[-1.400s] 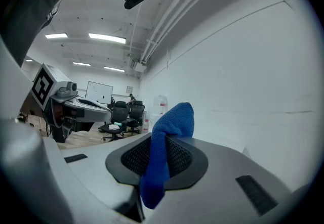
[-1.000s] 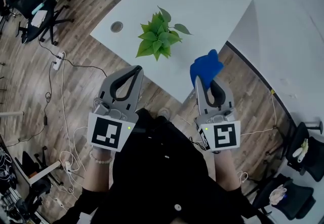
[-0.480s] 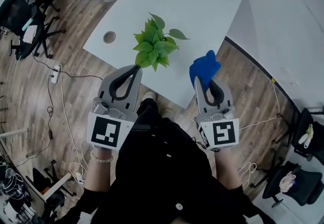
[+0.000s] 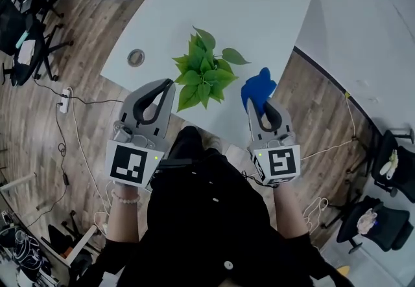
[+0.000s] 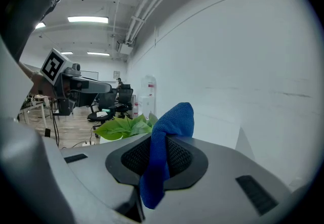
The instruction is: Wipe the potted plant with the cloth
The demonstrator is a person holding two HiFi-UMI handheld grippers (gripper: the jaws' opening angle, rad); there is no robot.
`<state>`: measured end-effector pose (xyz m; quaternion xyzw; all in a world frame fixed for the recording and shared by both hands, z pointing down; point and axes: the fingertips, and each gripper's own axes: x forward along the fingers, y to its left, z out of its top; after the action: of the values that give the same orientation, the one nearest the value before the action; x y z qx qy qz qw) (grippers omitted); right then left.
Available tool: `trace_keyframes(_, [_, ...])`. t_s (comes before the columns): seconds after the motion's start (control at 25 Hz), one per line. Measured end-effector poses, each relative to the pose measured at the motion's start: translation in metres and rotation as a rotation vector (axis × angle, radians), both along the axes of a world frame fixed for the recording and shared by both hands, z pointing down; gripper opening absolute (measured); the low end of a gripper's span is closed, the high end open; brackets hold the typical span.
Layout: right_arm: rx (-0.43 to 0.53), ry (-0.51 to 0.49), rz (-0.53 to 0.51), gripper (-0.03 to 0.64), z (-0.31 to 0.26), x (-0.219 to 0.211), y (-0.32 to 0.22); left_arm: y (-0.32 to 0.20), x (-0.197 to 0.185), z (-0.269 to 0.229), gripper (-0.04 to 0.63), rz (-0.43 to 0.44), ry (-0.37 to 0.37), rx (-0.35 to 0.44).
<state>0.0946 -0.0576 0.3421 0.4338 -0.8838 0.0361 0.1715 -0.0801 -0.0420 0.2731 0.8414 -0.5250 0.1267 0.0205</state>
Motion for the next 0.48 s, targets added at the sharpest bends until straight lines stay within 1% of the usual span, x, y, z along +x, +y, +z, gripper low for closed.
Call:
trace_keyframes(0.28, [-0.053,0.027,0.013,0.084,0.042,-0.015,-0.019,-0.03,-0.029,0.032,0.015,0.044,-0.01,-0.067])
trace_keyframes(0.44, [-0.094,0.036,0.012,0.084,0.067,-0.021,-0.027,-0.041,-0.035,0.055,0.018,0.101,-0.026,-0.085])
trace_keyframes(0.48, [-0.102,0.041,0.01,0.084,0.073,-0.022,-0.029,-0.043,-0.036,0.062,0.028,0.12,-0.028,-0.091])
